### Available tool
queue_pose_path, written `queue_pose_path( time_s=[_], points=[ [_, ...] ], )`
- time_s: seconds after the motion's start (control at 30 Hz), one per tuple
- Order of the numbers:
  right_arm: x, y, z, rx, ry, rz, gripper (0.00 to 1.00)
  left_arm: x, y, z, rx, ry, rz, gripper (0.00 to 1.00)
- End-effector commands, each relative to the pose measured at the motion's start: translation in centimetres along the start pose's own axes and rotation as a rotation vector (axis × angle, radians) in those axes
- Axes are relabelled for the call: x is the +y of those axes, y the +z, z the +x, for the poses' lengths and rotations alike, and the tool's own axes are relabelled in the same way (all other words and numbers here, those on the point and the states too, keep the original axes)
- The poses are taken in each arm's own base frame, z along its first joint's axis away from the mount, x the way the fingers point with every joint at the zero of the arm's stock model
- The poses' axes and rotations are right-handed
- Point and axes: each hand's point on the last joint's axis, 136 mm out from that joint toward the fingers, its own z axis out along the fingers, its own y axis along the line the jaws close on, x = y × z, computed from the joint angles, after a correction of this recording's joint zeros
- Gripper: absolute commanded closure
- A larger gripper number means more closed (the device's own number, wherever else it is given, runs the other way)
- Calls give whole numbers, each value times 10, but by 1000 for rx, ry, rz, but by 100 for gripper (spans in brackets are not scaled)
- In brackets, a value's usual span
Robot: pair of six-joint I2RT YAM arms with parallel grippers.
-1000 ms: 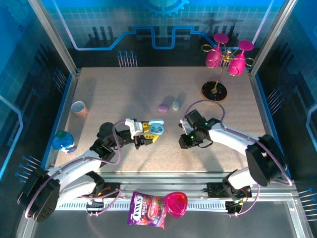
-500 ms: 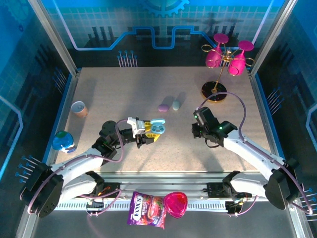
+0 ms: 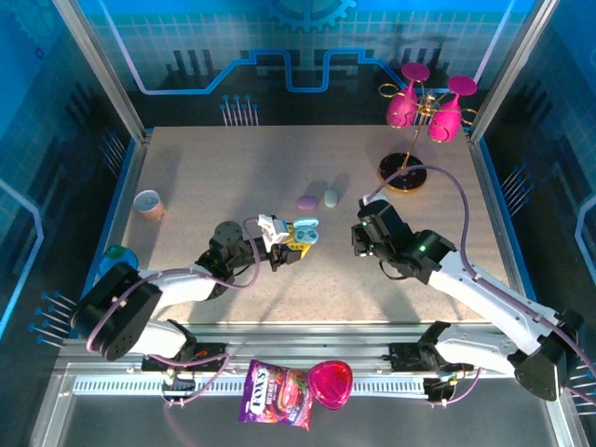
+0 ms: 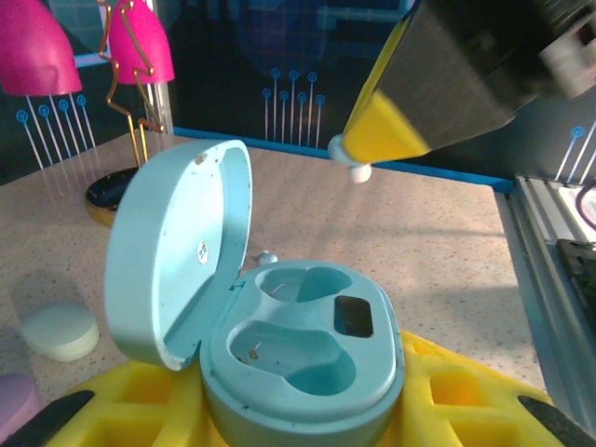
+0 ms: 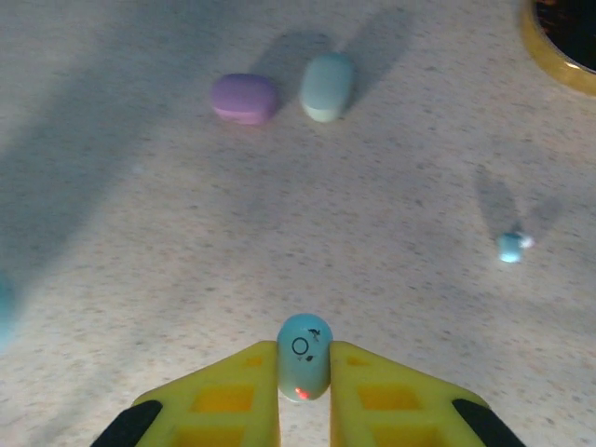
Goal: Insert wireless bluetooth earbuds into charging case
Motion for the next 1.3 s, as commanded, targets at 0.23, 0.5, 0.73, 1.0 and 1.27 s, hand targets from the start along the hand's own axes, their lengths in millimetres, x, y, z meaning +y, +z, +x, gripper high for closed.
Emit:
queue_pose_path(
  time_s=[0.23, 0.5, 0.73, 1.0, 1.27],
  points=[
    [83, -5, -27, -60, -25, -269, 84, 11, 31, -18, -89, 77, -41, 80],
    [104, 5, -28, -53, -44, -315, 84, 7, 45, -18, -91, 71, -27, 81],
    [98, 13, -26, -61, -42, -279, 85, 2, 48, -21, -98, 67, -10, 81],
    [92, 21, -21, -61, -45, -242, 85, 0, 49, -23, -102, 64, -5, 81],
    [92, 19, -18, -49, -68, -251, 85, 5, 50, -23, -99, 60, -25, 81]
  ],
)
